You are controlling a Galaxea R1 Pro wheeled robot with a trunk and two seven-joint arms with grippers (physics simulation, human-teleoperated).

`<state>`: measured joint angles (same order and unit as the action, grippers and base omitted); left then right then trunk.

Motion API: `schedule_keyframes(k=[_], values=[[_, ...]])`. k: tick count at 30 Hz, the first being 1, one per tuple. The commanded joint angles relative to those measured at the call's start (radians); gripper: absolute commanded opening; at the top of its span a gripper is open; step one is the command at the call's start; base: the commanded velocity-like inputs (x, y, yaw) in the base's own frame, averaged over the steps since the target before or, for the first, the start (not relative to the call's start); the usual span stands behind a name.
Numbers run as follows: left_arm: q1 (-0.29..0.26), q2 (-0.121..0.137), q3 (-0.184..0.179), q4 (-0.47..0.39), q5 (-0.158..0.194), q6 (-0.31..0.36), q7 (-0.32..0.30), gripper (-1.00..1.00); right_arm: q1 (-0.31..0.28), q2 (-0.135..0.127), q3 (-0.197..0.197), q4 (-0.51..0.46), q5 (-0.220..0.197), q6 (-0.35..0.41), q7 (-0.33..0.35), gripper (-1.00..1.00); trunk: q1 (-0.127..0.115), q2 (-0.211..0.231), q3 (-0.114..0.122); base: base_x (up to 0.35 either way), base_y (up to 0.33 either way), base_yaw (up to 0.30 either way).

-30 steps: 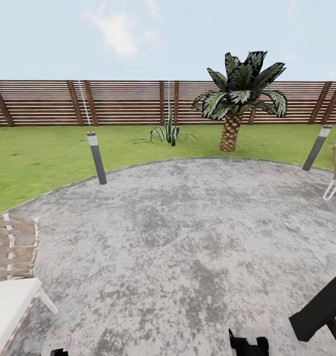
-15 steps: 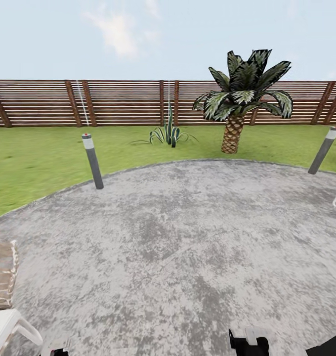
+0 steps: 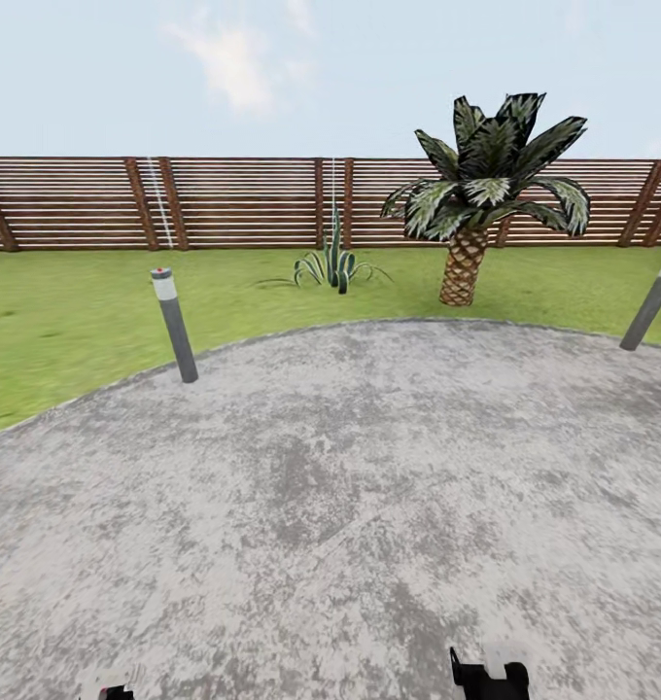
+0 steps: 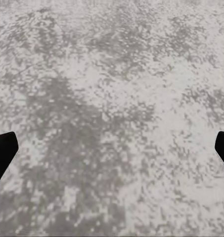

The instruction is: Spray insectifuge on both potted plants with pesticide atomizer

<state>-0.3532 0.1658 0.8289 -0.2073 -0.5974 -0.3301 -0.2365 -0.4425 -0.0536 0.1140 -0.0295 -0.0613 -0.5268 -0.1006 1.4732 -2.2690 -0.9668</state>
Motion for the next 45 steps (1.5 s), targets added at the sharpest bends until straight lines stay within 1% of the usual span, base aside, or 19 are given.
schedule_keyframes(k=[1, 16, 36, 45], values=[[-0.001, 0.000, 0.009, 0.000, -0.005, -0.003, -0.006, -1.00, -0.001, 0.000, 0.009, 0.001, -0.006, -0.002, -0.004, 1.00, 0.000, 0.000, -0.001, 0.339, 0.000, 0.091], [-0.001, 0.000, 0.009, -0.001, -0.005, -0.003, -0.006, -1.00, 0.000, 0.000, 0.009, 0.002, -0.006, -0.002, -0.004, 1.00, 0.000, 0.000, -0.001, 0.338, 0.000, 0.235], [-0.001, 0.000, 0.009, -0.001, -0.005, -0.003, -0.006, -1.00, 0.001, 0.001, 0.009, 0.002, -0.006, -0.002, -0.004, 1.00, 0.000, 0.000, -0.001, 0.338, 0.000, 0.014], [-0.001, 0.000, 0.009, -0.001, -0.004, -0.003, -0.005, -1.00, 0.001, 0.001, 0.009, 0.002, -0.006, -0.002, -0.004, 1.00, 0.000, 0.000, -0.001, 0.338, 0.000, 0.220]])
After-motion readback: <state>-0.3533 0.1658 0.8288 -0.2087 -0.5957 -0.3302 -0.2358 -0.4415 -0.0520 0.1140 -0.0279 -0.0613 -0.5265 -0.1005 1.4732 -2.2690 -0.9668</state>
